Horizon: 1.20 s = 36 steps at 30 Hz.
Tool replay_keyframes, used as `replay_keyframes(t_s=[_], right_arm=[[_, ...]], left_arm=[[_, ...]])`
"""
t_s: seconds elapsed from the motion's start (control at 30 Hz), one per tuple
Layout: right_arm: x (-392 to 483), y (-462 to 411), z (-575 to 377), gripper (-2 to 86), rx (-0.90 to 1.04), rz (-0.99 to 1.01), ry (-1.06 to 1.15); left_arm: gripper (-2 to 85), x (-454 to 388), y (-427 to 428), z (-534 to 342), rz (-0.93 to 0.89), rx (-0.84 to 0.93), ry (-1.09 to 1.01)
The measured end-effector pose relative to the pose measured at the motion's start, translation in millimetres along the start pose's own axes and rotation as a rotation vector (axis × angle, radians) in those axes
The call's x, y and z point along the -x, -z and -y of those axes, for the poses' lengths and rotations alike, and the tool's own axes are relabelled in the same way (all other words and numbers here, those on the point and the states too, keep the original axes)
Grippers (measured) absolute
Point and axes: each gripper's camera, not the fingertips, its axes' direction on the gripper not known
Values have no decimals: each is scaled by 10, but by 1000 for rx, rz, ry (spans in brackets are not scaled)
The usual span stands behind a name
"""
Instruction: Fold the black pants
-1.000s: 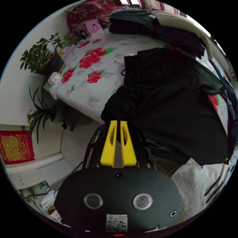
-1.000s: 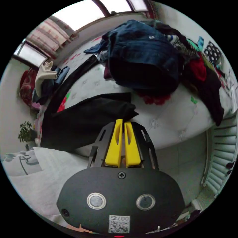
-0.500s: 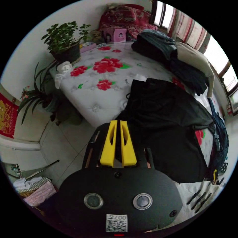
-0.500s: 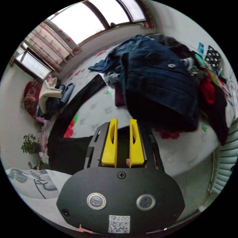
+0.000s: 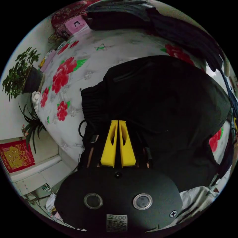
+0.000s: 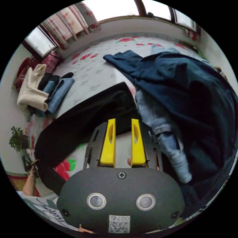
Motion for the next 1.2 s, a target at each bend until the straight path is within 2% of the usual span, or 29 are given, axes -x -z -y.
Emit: replay_keyframes(t_s=[0.07, 0.17, 0.33, 0.47, 0.6, 0.7, 0.73, 0.87, 0.9, 0.93, 1.03, 1.2], right_arm=[[-7, -160, 317, 64, 39, -91, 16], [6, -401, 563, 58, 139, -99, 52], [226, -296, 639, 13, 130, -257, 215], [225, 120, 617, 1, 76, -135, 347], [-24, 752, 541, -1, -108, 25, 307], [-207, 831, 545, -2, -54, 100, 244], [-226, 816, 539, -2, -28, 108, 245], [-307, 737, 526, -3, 25, 169, 189], [-319, 718, 530, -3, 31, 174, 180], [-336, 689, 546, -2, 36, 179, 165], [-352, 644, 647, -1, 37, 216, 128], [-259, 460, 856, 5, 82, 177, 102]], left_arm=[[-9, -79, -61, -6, 34, -10, -30], [-10, -179, -162, -18, 78, -18, -62], [-10, -239, -354, 29, 144, -10, -68], [-10, -207, -477, 99, 168, 4, -52], [-10, -162, -575, 135, 156, 24, -45], [-9, -185, -498, 109, 128, 22, 2], [-8, -275, -335, 47, 94, -42, -13], [-1, -827, 262, -241, -145, -268, -244], [11, -1085, 370, -323, -238, -306, -362], [26, -1373, 400, -379, -297, -310, -478], [51, -1985, 206, -400, -324, -222, -653], [26, -2425, -125, -323, -263, -106, -731]])
